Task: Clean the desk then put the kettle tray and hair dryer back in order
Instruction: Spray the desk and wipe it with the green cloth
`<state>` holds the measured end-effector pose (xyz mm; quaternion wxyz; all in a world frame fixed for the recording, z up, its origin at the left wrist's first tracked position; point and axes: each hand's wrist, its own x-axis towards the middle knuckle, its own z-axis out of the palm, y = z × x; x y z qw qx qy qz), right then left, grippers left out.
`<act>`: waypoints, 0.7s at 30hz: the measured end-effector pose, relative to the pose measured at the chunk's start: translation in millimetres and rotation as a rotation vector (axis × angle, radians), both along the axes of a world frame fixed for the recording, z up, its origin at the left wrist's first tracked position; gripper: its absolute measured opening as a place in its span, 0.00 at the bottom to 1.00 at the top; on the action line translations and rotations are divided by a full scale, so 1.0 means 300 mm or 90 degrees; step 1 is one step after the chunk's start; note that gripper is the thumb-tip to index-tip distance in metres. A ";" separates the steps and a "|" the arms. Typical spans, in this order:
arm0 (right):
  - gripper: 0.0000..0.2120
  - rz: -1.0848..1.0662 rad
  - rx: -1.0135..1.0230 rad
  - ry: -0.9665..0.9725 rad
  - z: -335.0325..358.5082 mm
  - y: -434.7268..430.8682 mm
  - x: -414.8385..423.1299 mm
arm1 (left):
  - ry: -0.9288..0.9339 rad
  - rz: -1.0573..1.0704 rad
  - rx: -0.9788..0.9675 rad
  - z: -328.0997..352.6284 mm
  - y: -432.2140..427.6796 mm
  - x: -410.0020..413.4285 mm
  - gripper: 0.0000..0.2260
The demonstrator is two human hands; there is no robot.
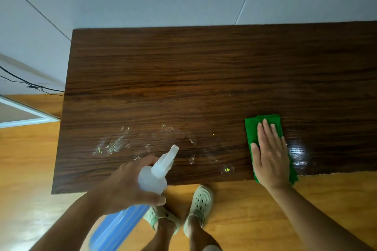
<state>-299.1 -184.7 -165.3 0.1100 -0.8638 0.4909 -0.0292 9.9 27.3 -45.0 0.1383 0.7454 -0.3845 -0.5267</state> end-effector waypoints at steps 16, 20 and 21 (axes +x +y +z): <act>0.31 -0.165 -0.019 0.019 0.002 0.206 0.286 | 0.036 0.005 -0.024 0.013 0.087 0.120 0.20; 0.31 -0.179 -0.009 0.015 0.004 0.272 0.423 | 0.004 -0.020 -0.012 -0.080 0.187 0.184 0.27; 0.31 -0.177 -0.008 0.012 0.004 0.291 0.465 | -0.017 -0.027 0.004 -0.096 0.207 0.198 0.30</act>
